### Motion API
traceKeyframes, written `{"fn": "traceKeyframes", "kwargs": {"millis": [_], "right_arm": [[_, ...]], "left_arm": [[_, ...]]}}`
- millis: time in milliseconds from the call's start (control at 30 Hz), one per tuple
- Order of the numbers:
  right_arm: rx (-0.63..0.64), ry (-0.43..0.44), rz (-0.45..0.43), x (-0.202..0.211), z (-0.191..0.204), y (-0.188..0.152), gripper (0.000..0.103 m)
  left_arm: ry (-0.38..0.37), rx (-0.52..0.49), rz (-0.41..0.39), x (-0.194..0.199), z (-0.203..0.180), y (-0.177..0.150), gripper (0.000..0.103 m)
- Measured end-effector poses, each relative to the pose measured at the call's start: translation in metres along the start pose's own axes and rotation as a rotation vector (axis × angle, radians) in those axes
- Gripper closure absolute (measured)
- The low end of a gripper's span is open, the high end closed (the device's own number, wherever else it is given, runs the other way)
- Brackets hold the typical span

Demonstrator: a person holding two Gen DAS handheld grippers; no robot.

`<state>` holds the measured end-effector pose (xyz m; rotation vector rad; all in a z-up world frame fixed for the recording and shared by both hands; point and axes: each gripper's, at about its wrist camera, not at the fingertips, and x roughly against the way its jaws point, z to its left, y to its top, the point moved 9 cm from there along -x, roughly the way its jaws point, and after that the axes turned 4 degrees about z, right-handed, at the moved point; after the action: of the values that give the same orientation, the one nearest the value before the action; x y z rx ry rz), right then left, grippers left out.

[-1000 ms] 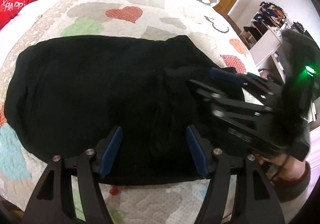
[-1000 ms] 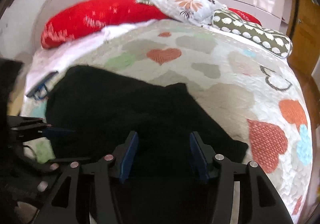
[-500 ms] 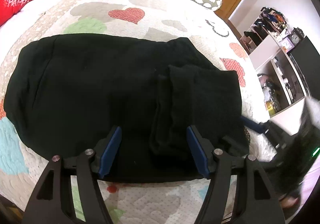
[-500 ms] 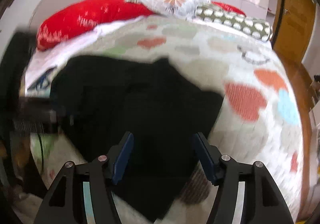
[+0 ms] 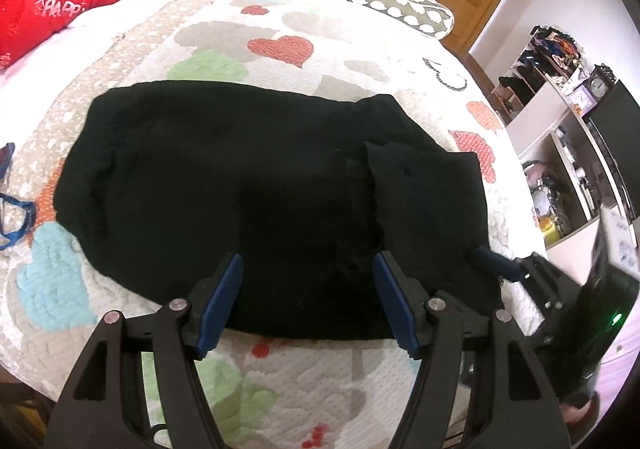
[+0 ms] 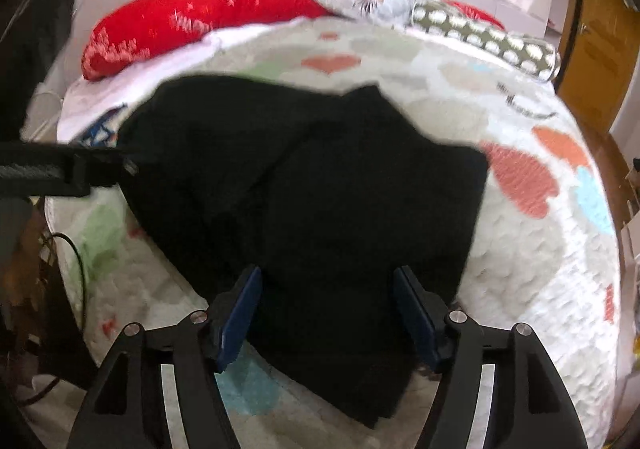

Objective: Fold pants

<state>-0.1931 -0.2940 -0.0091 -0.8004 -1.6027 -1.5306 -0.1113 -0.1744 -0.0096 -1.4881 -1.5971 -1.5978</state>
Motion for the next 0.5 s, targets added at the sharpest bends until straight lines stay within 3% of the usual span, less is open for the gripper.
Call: {"fn": "traceKeyframes", "kwargs": {"millis": [233,500], "right_arm": [[-0.006,0.015,-0.063,0.019,0.0,0.029,0.033],[0.007,0.024,0.0,-0.021,0.009,0.038,0.033]], "left_arm": [[0.006,0.022,-0.037,0.017,0.013,0.008,0.033],[-0.027,0.105,-0.043,0.031,0.046,0.011,0.032]]}}
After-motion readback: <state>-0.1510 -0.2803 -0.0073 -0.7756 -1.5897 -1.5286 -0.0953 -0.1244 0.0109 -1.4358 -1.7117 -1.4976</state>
